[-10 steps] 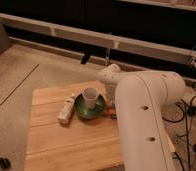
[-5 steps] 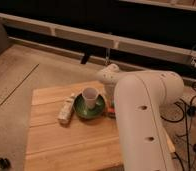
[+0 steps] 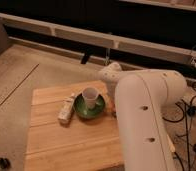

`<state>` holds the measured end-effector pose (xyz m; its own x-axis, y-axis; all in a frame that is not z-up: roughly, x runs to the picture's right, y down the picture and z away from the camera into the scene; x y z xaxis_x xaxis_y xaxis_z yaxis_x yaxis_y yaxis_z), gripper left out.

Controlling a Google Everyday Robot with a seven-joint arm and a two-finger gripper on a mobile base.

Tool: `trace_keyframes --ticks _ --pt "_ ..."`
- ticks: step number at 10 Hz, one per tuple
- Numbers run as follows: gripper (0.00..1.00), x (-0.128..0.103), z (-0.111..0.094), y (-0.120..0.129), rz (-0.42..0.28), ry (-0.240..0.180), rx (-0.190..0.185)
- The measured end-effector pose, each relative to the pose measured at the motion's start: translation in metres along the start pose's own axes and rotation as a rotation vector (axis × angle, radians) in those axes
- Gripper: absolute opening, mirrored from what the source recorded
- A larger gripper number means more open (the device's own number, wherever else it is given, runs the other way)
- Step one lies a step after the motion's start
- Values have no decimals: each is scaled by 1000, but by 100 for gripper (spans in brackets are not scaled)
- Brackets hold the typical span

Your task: Wipe the white sponge on the table

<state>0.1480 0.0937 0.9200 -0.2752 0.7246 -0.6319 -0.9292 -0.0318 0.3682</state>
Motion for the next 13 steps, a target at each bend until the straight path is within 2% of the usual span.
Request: trace_keyframes --ticks 4,9,13 --pt "8 -34 -21 -8 7 -70 11" --pt "8 -50 -25 32 -73 -106 -26" --pt "8 -61 -42 75 -190 -216 -73"
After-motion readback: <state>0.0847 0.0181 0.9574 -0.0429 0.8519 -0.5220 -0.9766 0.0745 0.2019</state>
